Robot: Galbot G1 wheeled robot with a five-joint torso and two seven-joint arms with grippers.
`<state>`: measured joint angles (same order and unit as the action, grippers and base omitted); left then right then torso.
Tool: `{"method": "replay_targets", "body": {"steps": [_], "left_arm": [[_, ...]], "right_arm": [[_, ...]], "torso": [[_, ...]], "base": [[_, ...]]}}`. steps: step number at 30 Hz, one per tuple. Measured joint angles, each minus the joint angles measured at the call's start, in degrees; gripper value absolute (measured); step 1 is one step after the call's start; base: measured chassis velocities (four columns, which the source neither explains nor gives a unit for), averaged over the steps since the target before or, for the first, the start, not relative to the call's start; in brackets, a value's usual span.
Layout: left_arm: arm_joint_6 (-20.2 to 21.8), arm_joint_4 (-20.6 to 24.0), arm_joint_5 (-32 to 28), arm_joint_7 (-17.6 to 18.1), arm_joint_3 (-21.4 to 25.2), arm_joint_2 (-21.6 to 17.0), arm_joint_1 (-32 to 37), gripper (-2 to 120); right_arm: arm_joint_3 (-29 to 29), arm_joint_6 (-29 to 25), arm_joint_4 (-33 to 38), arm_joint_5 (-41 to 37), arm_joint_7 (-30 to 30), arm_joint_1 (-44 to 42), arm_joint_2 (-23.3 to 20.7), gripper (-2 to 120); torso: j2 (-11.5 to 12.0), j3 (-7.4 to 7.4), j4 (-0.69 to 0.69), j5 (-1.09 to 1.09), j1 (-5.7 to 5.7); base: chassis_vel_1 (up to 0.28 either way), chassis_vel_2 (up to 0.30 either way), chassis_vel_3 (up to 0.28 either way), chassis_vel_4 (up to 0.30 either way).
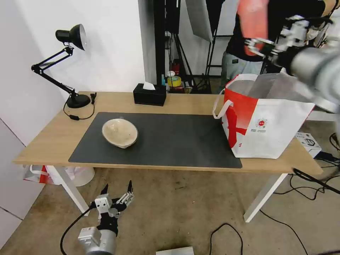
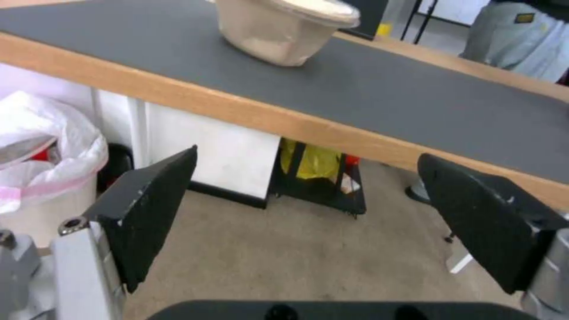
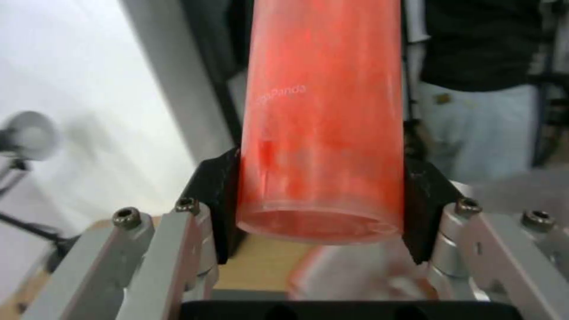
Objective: Pick up the trash from the table and place it into the takeout bag.
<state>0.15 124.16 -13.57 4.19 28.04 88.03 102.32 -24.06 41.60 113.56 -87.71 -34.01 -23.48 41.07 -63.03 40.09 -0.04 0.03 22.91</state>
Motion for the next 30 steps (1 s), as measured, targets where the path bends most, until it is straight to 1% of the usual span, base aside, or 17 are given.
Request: {"method": "replay_targets", "body": {"steps": [2,6,13,16,22,28,30], "left_arm": [[0.0,0.0,0.0,0.0,-0.1,0.0,-0.3,100],[0.0,-0.3,-0.1,0.0,-0.1,0.0,-0.5,100],[0.2,-0.6,-1.4,0.0,0.4,-0.9,-0.9,100],[0.4,-0.7,-2.3,0.1,0.7,-1.9,-1.2,100],[0.6,-1.2,-2.9,0.1,0.7,-2.3,-1.6,100],[0.7,-1.4,-2.9,0.2,0.5,-2.2,-1.8,100],[0.7,-1.5,-3.0,0.2,0.6,-2.1,-2.0,100]], "right_arm": [[-1.6,-0.2,0.0,0.0,0.7,-2.7,-1.4,50],[-3.4,-0.3,-0.5,0.6,1.2,-5.2,-1.9,50],[-5.5,-0.3,-1.5,3.5,2.0,-8.3,-1.6,50],[-7.2,-0.3,-2.3,5.5,2.9,-11.1,-1.2,50],[-8.4,-0.3,-4.0,6.9,4.0,-13.5,-0.5,50],[-8.3,-0.3,-5.3,7.3,4.3,-13.6,-0.1,50],[-7.4,-0.4,-6.9,8.3,4.6,-13.2,0.4,50]], "torso": [[0.0,0.00,0.01,0.00,0.00],[0.0,0.01,0.04,-0.02,0.01],[0.0,0.01,0.04,-0.03,0.01],[0.0,0.01,0.03,-0.02,0.01],[0.0,0.01,0.03,-0.02,0.01],[0.0,0.01,0.04,-0.03,0.01],[0.0,0.02,0.04,-0.03,0.01]], "base": [[0.000,0.000,0.000,0.000],[0.000,0.000,0.000,0.000],[0.000,0.000,0.000,0.000],[0.000,0.000,0.000,0.000],[0.000,0.000,0.000,0.000],[0.000,0.000,0.000,0.000],[0.000,0.000,0.000,0.000]]}}
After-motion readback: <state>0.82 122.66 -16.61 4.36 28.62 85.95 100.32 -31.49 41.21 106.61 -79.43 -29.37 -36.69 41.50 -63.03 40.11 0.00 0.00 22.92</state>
